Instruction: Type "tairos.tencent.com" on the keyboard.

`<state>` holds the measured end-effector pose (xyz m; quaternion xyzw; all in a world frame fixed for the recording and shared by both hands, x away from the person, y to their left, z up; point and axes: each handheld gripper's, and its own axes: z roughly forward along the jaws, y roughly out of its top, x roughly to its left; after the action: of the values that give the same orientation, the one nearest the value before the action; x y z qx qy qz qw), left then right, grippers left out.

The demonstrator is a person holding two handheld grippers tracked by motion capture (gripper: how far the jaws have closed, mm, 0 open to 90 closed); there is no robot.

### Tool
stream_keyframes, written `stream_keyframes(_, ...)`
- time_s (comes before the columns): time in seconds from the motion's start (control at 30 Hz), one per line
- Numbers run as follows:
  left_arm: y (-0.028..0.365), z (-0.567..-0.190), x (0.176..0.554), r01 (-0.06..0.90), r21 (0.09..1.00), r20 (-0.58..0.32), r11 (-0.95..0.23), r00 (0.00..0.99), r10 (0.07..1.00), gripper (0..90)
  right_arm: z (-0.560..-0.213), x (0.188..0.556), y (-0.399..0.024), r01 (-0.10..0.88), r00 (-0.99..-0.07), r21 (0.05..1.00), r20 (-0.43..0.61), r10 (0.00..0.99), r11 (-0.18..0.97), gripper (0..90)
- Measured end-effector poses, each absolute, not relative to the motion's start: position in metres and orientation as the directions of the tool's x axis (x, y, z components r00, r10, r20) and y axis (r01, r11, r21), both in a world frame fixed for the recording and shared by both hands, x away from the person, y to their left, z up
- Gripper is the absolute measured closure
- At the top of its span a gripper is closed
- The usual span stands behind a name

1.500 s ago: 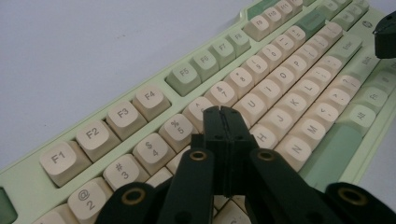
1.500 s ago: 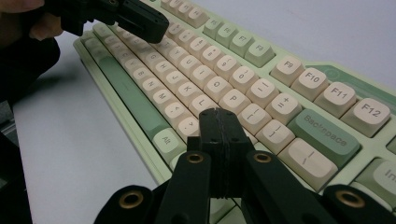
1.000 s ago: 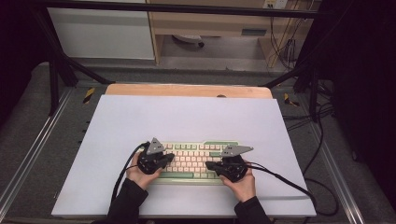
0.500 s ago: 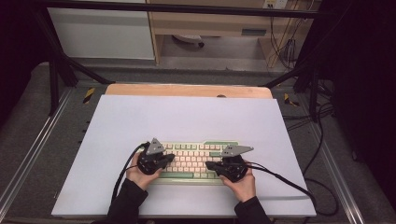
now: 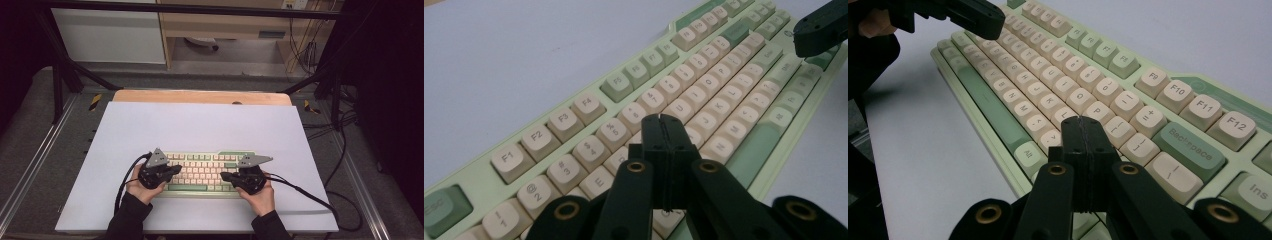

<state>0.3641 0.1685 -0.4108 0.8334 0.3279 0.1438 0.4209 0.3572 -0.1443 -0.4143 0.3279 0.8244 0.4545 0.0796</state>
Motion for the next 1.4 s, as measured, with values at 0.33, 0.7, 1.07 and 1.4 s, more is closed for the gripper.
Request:
stream_keyframes(0.33,0.192,-0.416,0.355,0.448,0.792,-0.048,-0.415,0.723,0.689,89.9,-0.411,0.359,-0.143,0.468,-0.773,0.804,0.171,0.611,0.368,90.0)
stream_keyframes(0.7,0.212,-0.418,0.346,0.46,0.798,-0.06,-0.39,0.704,0.708,89.9,-0.406,0.363,-0.127,0.453,-0.789,0.806,0.162,0.593,0.382,90.0)
stream_keyframes(1.07,0.217,-0.421,0.345,0.458,0.798,-0.06,-0.391,0.706,0.705,89.9,-0.421,0.365,-0.118,0.467,-0.793,0.786,0.169,0.585,0.406,90.0)
stream_keyframes(1.4,0.219,-0.422,0.345,0.459,0.8,-0.064,-0.387,0.707,0.705,89.9,-0.432,0.365,-0.113,0.475,-0.799,0.765,0.168,0.577,0.435,90.0)
